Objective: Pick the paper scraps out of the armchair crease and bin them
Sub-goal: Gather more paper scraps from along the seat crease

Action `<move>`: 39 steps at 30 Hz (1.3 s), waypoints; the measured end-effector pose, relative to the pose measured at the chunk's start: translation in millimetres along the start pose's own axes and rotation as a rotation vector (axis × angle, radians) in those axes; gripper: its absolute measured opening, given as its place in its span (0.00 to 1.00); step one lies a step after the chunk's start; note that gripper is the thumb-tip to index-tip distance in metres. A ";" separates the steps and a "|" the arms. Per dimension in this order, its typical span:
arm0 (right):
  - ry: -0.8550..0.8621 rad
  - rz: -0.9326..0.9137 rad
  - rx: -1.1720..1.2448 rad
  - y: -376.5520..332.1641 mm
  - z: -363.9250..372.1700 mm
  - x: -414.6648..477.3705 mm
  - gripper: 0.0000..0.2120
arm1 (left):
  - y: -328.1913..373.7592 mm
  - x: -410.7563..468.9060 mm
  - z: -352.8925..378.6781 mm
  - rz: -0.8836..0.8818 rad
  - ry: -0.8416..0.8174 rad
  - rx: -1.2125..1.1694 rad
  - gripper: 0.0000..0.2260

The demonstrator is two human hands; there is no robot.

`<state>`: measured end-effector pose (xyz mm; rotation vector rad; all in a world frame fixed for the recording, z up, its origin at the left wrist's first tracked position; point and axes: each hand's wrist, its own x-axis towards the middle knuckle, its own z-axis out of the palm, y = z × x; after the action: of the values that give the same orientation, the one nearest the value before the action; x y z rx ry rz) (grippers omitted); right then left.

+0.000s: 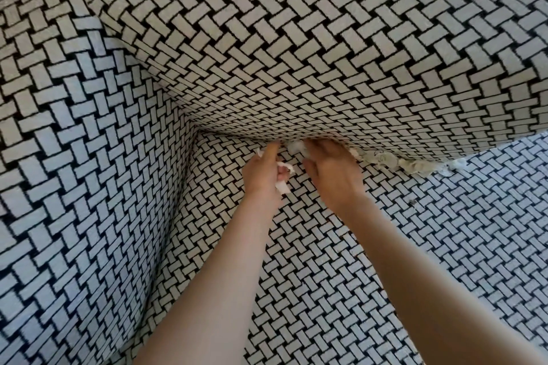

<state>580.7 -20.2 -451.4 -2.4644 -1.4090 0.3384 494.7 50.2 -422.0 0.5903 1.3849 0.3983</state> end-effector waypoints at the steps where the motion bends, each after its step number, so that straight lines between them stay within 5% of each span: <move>1: -0.012 -0.005 -0.034 0.8 -0.4 1.6 0.15 | 0.8 0.7 -0.4 -0.021 -0.004 -0.026 0.09; 7: -0.149 0.064 -0.083 5.0 -15.5 20.6 0.18 | -1.1 7.5 -2.4 -0.003 0.040 0.032 0.12; 12: 0.240 0.012 0.313 18.8 -7.1 -4.9 0.16 | -6.3 3.1 6.2 0.086 0.016 0.013 0.11; 15: 0.335 -0.004 0.387 7.6 -8.8 -17.2 0.10 | -8.2 -0.9 8.9 0.146 -0.009 0.024 0.10; 23: 0.017 -0.156 0.610 -34.5 -9.5 -36.5 0.15 | -3.4 -8.6 9.1 0.034 -0.022 -0.042 0.08; 27: 0.070 0.098 0.866 -40.7 -17.7 -36.6 0.13 | 0.8 -1.6 -7.5 0.008 0.062 -0.155 0.07; 30: 0.119 0.299 0.723 -28.9 -14.3 -21.7 0.13 | 6.1 5.9 -19.7 -0.069 0.132 -0.284 0.08; 36: -0.140 0.215 0.336 -28.1 3.9 12.2 0.21 | 6.0 9.6 -25.6 -0.117 0.139 -0.270 0.17; 39: -0.164 0.204 0.305 -34.0 10.4 20.2 0.14 | 3.9 12.4 -27.6 -0.132 0.124 -0.277 0.17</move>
<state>560.0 15.2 -450.3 -2.3692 -1.0681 0.7557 469.8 64.9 -431.6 0.2488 1.4477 0.5162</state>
